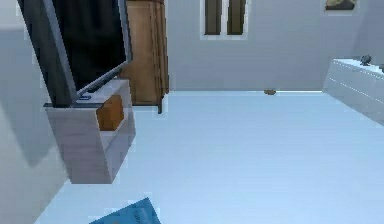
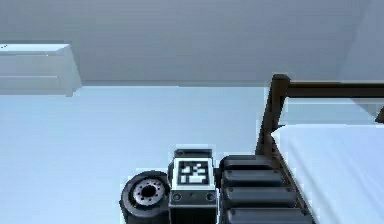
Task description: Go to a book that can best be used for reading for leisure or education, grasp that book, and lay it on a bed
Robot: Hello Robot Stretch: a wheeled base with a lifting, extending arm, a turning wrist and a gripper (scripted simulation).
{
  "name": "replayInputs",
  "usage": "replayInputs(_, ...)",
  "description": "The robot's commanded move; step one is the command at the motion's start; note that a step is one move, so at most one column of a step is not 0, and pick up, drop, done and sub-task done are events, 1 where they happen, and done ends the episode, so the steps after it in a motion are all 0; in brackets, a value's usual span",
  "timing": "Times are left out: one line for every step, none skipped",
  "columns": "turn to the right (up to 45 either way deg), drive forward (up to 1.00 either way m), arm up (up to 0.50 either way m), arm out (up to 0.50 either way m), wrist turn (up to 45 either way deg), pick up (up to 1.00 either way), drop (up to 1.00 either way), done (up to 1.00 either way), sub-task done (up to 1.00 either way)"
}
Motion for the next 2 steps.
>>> replayInputs(-45.0,0.00,0.00,0.00,0.0,0.00,0.00,0.00,0.00)
replayInputs(-45.0,0.00,0.00,0.00,0.0,0.00,0.00,0.00,0.00)
